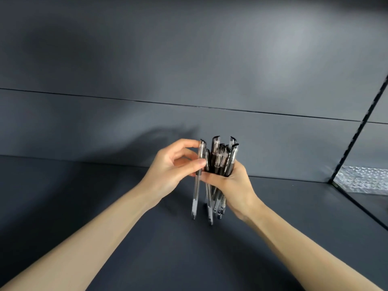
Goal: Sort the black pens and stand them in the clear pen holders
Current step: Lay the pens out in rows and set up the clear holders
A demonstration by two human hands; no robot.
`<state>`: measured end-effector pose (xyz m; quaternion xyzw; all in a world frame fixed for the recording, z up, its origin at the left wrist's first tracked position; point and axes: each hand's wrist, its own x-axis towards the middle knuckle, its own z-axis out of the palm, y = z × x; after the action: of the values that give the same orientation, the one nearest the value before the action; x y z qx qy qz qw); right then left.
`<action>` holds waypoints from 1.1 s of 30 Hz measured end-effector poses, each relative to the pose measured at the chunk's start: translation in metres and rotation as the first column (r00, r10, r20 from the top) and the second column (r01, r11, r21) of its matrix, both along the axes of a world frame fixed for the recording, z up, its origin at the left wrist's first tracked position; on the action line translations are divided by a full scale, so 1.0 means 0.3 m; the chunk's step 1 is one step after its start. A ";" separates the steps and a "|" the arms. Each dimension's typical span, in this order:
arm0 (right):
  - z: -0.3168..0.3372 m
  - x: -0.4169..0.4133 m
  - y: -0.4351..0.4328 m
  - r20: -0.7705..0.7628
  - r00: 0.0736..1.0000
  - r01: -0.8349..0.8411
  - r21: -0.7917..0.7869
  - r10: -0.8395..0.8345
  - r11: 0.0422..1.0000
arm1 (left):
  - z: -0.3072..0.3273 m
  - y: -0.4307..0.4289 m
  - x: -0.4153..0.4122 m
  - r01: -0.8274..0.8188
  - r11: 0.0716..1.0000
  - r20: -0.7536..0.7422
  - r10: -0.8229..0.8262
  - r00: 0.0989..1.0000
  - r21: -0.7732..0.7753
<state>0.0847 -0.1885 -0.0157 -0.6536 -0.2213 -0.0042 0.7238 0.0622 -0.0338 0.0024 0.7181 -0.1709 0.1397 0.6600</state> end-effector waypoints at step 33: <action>-0.003 -0.029 0.028 0.008 0.996 -0.085 -0.330 0.093 0.940 | 0.074 -0.052 0.024 0.244 0.970 -0.126 -0.243 0.962 -0.012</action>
<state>0.0760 -0.1801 -0.0167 -0.7545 -0.2566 0.0577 0.6013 0.0694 -0.0494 0.0247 0.7001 -0.2158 0.0115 0.6806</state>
